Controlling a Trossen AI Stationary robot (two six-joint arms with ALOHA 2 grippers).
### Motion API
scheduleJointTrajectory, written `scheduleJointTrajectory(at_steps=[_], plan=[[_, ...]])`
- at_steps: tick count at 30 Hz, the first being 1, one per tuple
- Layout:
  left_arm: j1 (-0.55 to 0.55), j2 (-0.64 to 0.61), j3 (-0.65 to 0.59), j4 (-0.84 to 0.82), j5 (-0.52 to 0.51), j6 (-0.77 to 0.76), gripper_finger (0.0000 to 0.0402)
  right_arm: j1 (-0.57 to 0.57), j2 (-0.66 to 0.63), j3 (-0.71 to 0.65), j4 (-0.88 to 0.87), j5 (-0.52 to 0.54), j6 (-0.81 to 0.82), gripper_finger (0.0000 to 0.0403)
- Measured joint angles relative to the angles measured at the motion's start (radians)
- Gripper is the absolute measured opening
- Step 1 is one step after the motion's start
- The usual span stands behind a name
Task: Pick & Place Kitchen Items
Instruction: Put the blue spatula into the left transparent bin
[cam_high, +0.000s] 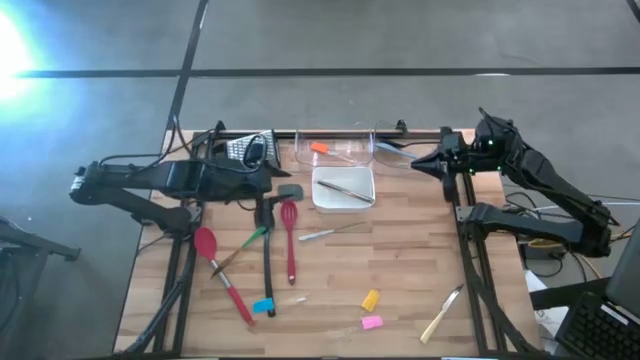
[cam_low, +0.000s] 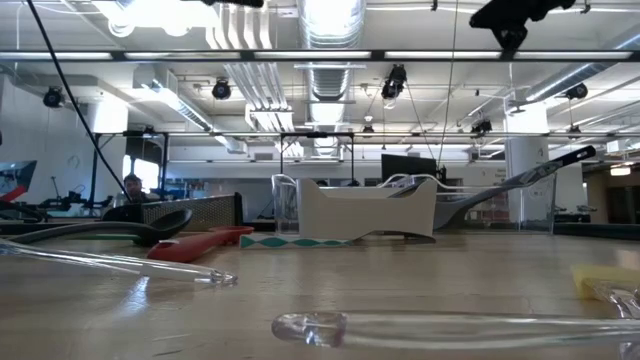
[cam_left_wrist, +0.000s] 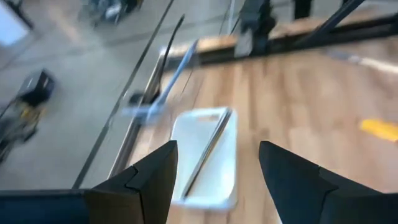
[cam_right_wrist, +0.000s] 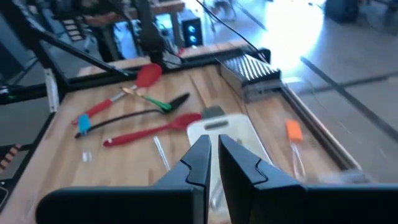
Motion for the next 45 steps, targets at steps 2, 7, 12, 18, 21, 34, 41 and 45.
scheduleJointTrajectory(at_steps=[2,7,12,18,21,34,41,45], plan=[[0.000,-0.003,0.000,-0.062,-0.042,-0.036,0.0232,0.033,0.024,0.000,0.052,0.000,-0.001,0.0027],[0.000,-0.003,0.000,-0.240,-0.159,-0.127,0.0232,0.109,0.068,-0.001,0.140,0.000,-0.004,0.0027],[0.000,-0.008,-0.026,-0.314,-0.188,-0.201,0.0232,0.164,0.095,-0.001,0.143,0.002,0.026,0.0027],[0.000,-0.011,-0.083,-0.334,-0.188,-0.230,0.0232,0.283,0.108,-0.001,0.141,0.072,0.031,0.0027],[0.000,-0.011,-0.115,-0.331,-0.180,-0.260,0.0232,0.380,0.116,-0.001,0.142,0.140,0.039,0.0027],[0.000,-0.011,-0.235,-0.084,-0.154,-0.192,0.0232,0.941,0.335,-0.002,0.247,0.453,0.088,0.0015],[0.000,-0.011,-0.244,-0.067,-0.153,-0.179,0.0232,1.037,0.595,0.025,0.286,0.443,0.223,0.0008],[0.000,-0.011,-0.244,-0.067,-0.153,-0.177,0.0232,1.093,0.695,0.059,0.391,0.451,0.253,0.0008]])
